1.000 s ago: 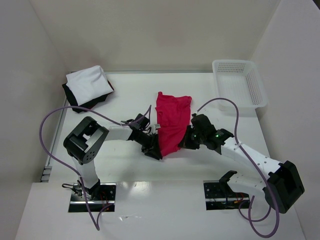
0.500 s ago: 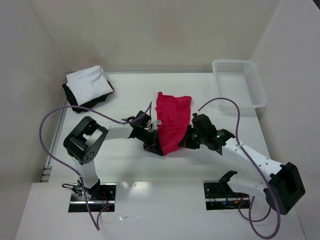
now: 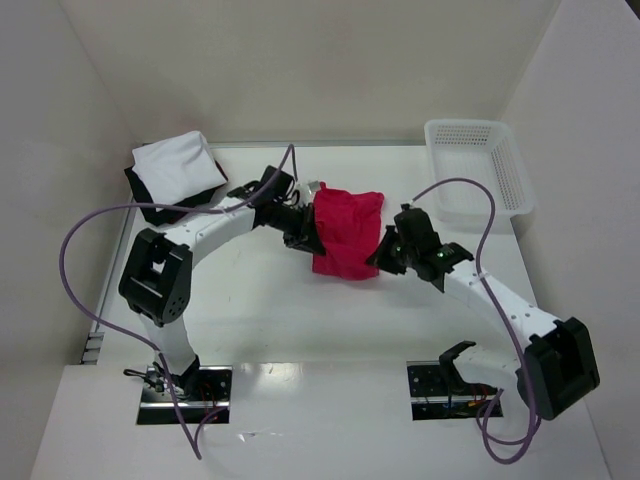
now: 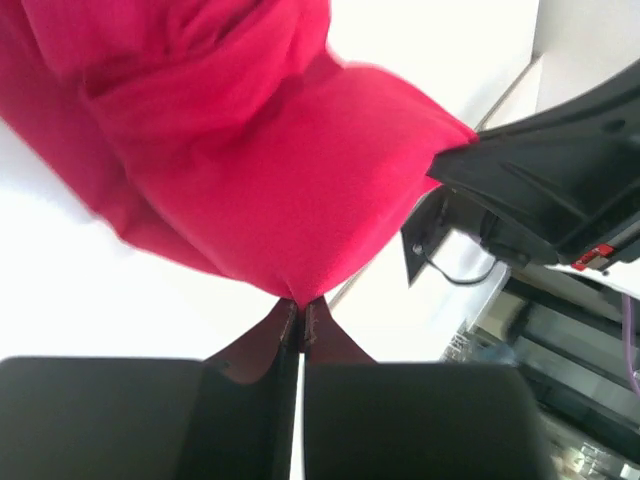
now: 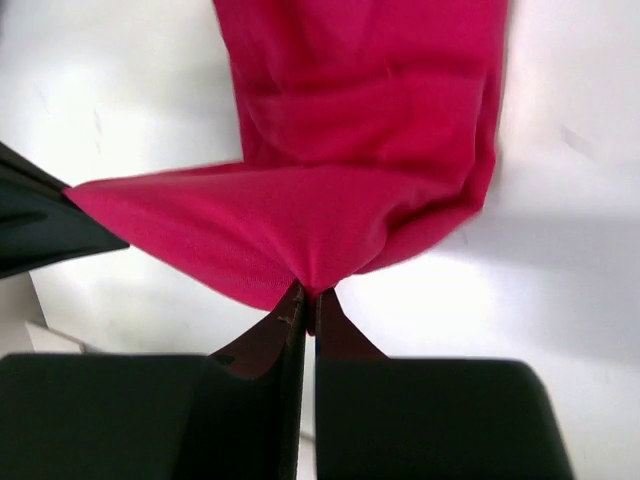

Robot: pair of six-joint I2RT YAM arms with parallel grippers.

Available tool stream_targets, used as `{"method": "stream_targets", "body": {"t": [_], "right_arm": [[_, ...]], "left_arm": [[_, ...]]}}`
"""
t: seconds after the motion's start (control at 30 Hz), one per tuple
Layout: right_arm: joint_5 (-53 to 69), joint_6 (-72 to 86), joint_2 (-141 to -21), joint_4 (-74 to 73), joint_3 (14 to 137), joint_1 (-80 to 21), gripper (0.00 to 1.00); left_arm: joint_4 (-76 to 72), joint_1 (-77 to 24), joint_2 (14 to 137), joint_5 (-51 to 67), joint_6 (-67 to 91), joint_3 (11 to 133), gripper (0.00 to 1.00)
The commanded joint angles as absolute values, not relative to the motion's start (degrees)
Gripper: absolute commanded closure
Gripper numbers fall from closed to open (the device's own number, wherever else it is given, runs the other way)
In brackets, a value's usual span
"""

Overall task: Fold and stack the t-shirts
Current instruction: Fold the long partially folded tshirt into a neat square

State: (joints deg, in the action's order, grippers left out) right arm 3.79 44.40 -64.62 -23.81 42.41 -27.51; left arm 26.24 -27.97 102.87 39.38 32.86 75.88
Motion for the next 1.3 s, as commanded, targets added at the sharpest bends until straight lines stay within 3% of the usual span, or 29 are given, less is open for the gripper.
{"method": "stream_targets", "body": {"t": [0.0,0.33,0.67,0.87,0.9,0.93,0.97,1.0,1.03,1.1,1.13,1.27], "right_arm": [[1.6,40.6,-69.6,-17.8,49.5,-25.8,1.00],[-0.1,35.2,-86.9,-12.8,65.2,-20.8,1.00],[-2.4,31.7,-100.3,-12.2,80.7,-16.5,1.00],[-6.5,31.7,-106.1,-14.1,84.6,-14.9,1.00],[-7.2,31.7,-106.6,-14.7,85.2,-14.3,1.00],[-8.0,32.3,-106.6,-14.7,85.2,-13.8,1.00],[-10.6,32.9,-107.2,-14.7,85.2,-13.8,0.97],[-11.9,33.4,-107.7,-15.3,85.2,-13.8,0.72],[-13.3,34.5,-107.8,-15.3,85.2,-13.3,0.56],[-14.9,34.5,-108.4,-14.6,85.2,-13.3,0.23],[-14.9,34.5,-108.4,-13.9,85.2,-13.3,0.02],[-13.4,33.3,-108.4,-12.0,85.2,-13.3,0.00]], "left_arm": [[33.7,-25.8,105.2,37.5,25.4,83.1,1.00],[36.2,-20.0,117.1,37.2,21.5,103.4,1.00],[45.5,-16.5,139.2,40.3,21.0,140.6,1.00],[43.8,-15.2,144.3,39.8,22.6,143.3,0.98],[43.8,-14.7,145.0,39.8,22.6,143.3,0.89],[43.8,-14.7,145.7,39.8,22.6,145.0,0.45],[43.8,-14.7,147.1,39.8,22.6,145.8,0.29],[43.8,-14.7,147.8,38.7,22.6,146.8,0.18],[44.4,-14.7,148.4,36.7,23.1,147.9,0.09],[44.4,-14.1,150.4,35.6,24.0,151.5,0.03],[44.4,-13.4,150.4,35.6,24.7,152.7,0.01],[43.0,-12.1,150.6,35.6,25.9,154.6,0.01]]}}
